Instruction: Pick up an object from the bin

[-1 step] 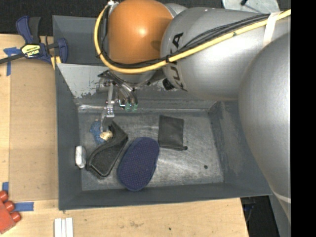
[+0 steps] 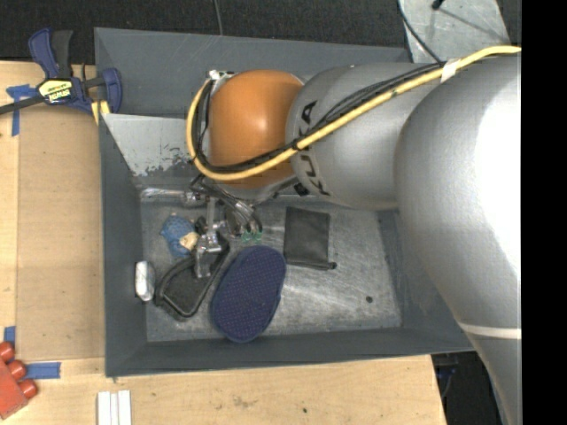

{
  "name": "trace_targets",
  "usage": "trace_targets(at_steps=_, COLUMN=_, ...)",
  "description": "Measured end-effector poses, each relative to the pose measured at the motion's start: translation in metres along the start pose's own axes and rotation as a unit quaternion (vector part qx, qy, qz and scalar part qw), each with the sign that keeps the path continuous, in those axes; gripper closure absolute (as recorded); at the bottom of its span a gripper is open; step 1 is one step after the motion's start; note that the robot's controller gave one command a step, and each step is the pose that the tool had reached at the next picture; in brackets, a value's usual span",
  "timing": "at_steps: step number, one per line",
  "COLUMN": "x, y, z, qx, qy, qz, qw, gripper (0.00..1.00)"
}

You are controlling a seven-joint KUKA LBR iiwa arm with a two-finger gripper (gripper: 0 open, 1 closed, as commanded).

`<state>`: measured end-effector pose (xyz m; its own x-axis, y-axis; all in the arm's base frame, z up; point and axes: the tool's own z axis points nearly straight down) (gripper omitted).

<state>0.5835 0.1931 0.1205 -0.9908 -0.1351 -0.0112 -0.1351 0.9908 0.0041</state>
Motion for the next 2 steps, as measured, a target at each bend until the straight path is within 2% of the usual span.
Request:
trace_targets(at_steps=1, x=0.065, y=-0.044, z=0.010, qx=0.002, qy=0.0047, qz=0.083, qw=0.9965, gripper=0.00)
trace_targets(at_steps=2, x=0.034, y=-0.066, z=0.045, qx=0.001, qy=0.0093, qz=0.144, qw=0.9895, gripper=0.00)
